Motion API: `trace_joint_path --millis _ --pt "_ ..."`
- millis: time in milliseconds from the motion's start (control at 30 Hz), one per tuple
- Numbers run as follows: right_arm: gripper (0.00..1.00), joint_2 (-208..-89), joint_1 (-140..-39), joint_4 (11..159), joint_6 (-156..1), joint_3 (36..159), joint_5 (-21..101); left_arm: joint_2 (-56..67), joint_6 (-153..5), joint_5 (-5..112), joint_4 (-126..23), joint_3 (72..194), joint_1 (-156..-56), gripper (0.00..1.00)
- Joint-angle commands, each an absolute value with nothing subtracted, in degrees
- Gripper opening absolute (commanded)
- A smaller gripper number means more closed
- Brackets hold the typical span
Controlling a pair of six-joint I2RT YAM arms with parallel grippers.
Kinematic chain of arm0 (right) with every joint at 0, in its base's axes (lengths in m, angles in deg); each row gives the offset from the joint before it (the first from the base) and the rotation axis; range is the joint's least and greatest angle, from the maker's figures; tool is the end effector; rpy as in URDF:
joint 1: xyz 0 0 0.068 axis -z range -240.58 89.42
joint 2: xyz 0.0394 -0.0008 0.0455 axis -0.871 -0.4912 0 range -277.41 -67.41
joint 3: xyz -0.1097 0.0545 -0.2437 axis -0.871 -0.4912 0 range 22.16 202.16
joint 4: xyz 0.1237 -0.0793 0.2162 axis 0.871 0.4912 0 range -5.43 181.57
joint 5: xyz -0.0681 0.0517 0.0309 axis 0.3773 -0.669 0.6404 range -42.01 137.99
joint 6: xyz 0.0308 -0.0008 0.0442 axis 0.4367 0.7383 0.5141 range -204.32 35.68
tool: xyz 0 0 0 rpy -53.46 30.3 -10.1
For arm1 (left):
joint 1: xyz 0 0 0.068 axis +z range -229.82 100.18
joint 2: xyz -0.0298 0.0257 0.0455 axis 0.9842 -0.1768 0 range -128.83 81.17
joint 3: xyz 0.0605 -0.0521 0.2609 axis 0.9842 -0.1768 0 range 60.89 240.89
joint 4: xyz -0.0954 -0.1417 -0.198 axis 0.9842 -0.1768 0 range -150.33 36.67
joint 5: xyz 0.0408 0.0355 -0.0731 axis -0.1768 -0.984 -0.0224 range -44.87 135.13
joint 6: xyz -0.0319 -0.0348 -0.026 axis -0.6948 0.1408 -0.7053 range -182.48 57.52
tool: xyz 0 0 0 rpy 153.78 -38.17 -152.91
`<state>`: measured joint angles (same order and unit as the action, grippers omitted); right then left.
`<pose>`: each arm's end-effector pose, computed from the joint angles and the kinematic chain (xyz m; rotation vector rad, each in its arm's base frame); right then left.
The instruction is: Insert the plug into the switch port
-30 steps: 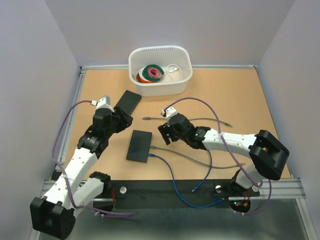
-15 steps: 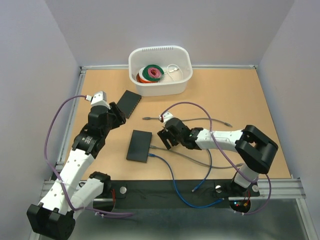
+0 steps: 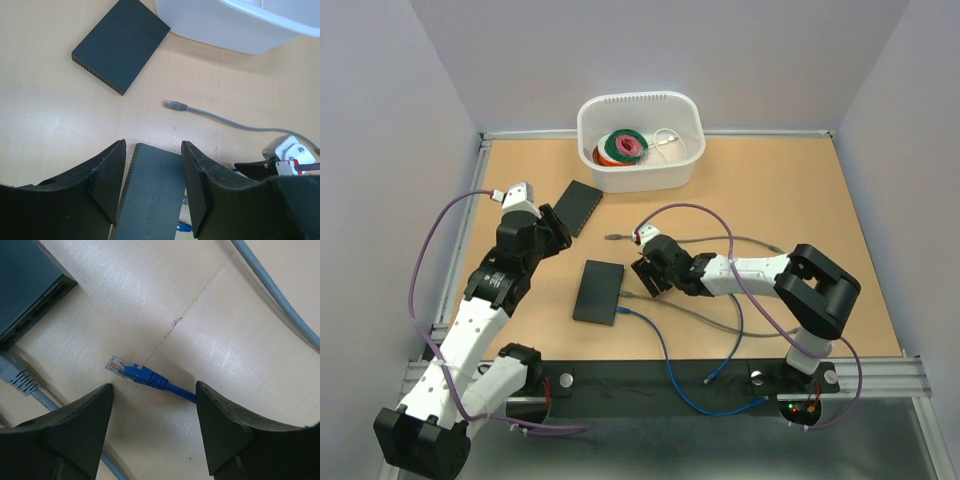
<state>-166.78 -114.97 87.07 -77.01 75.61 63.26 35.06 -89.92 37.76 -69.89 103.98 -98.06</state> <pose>0.2105 0.2778 0.1587 -0.8402 2.2324 0.1897 0.1798 -0.0544 0.3142 -0.2423 1.9160 -0.4141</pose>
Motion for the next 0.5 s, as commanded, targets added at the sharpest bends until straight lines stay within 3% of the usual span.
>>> trace_joint_path --millis 0,200,333,467 --pt "0.7 -168.22 -114.46 86.15 -77.91 78.06 64.42 34.94 -88.67 37.31 -68.63 103.43 -97.83 0.59" --pt "0.56 -169.27 -114.02 86.07 -78.87 78.68 64.78 34.93 -88.76 37.49 -68.45 103.34 -97.83 0.59" --pt "0.31 -169.63 -113.67 85.89 -79.49 78.68 63.72 34.67 -88.67 37.66 -68.36 103.34 -97.83 0.59" --pt "0.16 -168.93 -113.67 85.63 -79.84 78.15 61.35 34.58 -88.67 37.66 -68.28 103.25 -97.83 0.59"
